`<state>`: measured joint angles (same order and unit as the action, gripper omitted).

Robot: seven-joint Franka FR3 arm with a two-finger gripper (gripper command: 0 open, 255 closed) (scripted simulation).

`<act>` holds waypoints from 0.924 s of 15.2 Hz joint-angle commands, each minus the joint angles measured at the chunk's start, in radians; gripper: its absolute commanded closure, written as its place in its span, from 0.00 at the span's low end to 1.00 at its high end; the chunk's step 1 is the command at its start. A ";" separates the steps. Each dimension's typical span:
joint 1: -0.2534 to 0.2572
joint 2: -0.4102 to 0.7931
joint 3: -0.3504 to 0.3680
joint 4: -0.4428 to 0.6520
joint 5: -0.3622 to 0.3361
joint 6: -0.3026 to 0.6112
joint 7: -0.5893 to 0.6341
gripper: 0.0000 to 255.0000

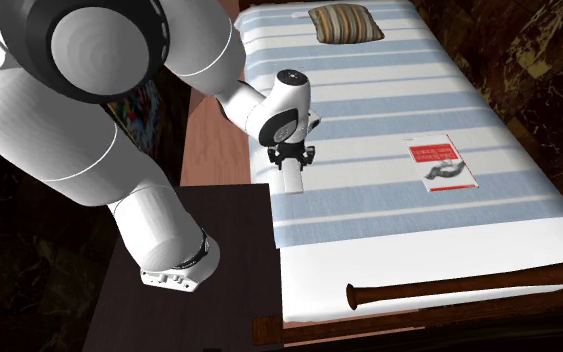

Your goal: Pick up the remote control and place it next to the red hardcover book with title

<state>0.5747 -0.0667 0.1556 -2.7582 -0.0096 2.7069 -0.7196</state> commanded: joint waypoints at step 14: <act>-0.096 0.171 -0.104 0.326 -0.020 -0.154 -0.185 1.00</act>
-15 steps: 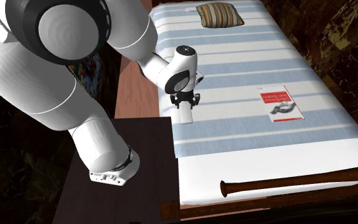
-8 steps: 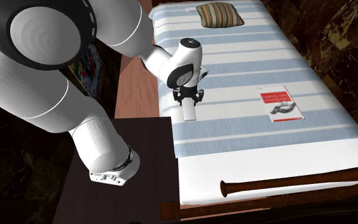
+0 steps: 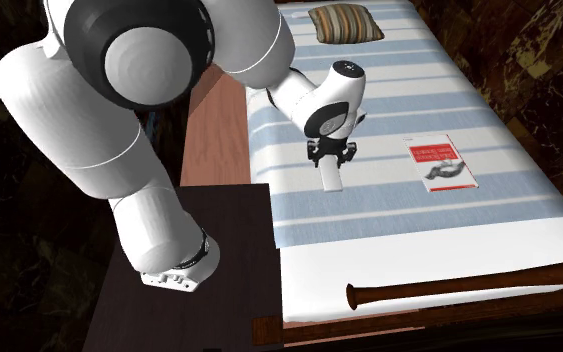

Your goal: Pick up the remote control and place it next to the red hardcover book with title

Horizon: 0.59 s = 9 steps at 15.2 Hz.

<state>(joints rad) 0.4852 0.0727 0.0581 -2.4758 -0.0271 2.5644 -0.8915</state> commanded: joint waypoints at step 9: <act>-0.080 0.273 -0.049 0.408 0.008 -0.133 -0.139 1.00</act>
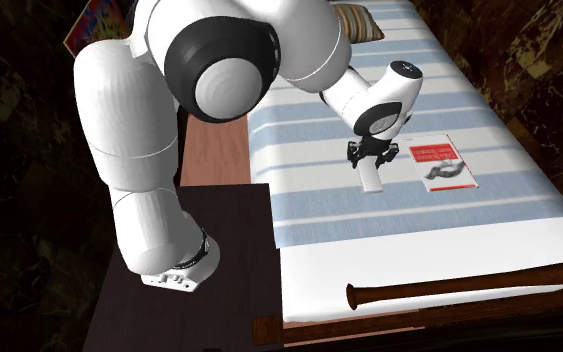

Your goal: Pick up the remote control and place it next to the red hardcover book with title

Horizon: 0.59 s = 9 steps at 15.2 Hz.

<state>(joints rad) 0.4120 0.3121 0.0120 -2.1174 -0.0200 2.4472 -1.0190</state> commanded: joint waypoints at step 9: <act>-0.040 0.196 -0.013 0.251 0.008 -0.054 -0.060 1.00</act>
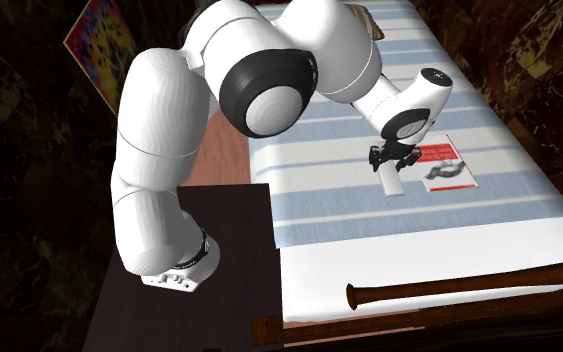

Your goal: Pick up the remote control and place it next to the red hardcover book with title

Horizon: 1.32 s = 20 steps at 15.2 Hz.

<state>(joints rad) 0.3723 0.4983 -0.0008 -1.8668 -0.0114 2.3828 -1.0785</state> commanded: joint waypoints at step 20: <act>0.000 0.117 -0.001 0.006 -0.001 0.112 0.001 0.00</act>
<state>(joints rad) 0.3723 0.6154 -0.0014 -1.8607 -0.0124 2.4942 -1.0775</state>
